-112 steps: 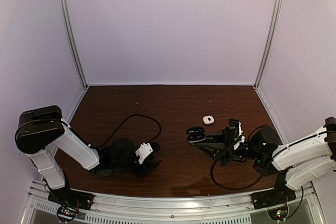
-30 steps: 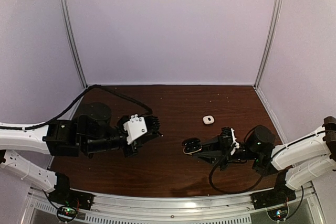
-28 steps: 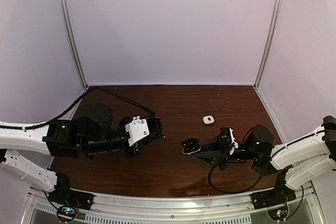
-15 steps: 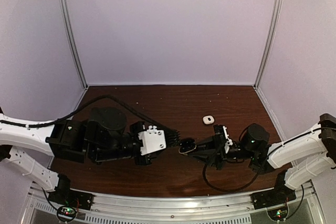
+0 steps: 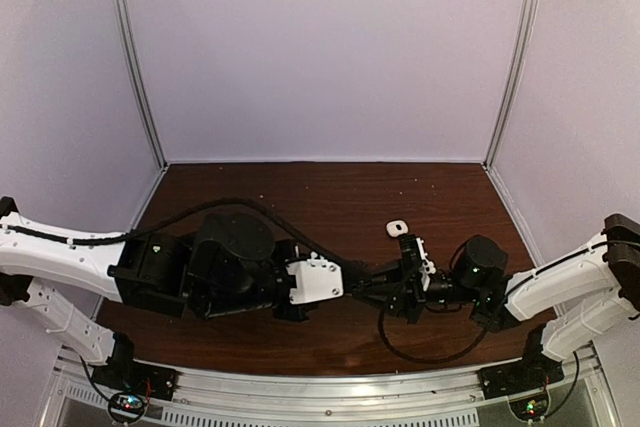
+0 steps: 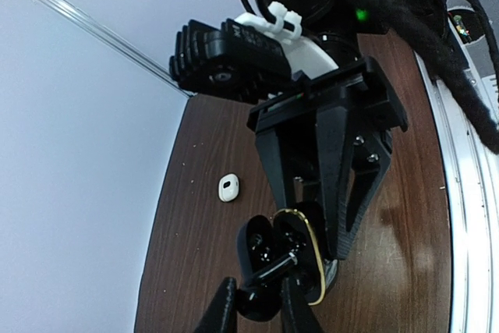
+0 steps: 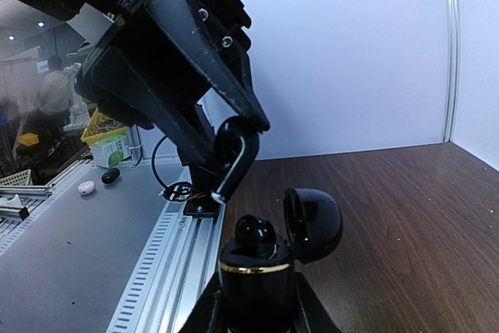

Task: Insert the wireless bluetooth earbuds into the charging case
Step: Insert the right earbud into the right side groove of the charging case.

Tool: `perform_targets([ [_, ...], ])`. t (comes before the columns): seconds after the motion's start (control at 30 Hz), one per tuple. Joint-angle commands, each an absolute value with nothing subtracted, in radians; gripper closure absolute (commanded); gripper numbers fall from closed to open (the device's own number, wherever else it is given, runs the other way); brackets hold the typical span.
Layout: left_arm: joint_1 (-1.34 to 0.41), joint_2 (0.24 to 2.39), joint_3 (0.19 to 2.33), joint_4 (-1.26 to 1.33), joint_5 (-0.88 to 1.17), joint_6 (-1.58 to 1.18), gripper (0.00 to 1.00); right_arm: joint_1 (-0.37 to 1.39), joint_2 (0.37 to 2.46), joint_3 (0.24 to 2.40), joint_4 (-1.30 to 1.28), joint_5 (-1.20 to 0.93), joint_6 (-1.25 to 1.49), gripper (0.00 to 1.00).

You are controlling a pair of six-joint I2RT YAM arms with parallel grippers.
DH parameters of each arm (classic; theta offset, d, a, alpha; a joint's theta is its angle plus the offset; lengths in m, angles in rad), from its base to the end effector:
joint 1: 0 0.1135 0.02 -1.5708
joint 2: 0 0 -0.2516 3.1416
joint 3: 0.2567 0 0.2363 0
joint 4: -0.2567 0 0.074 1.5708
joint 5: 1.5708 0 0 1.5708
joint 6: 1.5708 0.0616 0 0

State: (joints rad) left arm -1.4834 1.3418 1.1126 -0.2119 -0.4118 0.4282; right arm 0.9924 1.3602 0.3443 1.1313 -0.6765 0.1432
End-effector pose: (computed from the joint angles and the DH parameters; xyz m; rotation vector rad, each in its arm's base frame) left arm 0.0522 -0.3137 0.3093 1.4555 1.3466 -0.2724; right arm 0.1099 0.2388 0.2109 -1.1840 1.1483 1.3811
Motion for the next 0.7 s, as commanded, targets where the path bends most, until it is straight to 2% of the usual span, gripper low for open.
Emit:
perform_targets([
  [0.0, -1.497, 1.368, 1.153, -0.196, -0.466, 0.464, 0.93, 1.005, 1.366, 0.37, 1.138, -0.652, 0.164, 1.0],
  [0.67, -1.513, 1.431, 1.181, -0.206, -0.548, 0.501, 0.94, 1.03, 1.369, 0.394, 1.097, -0.626, 0.175, 1.0],
])
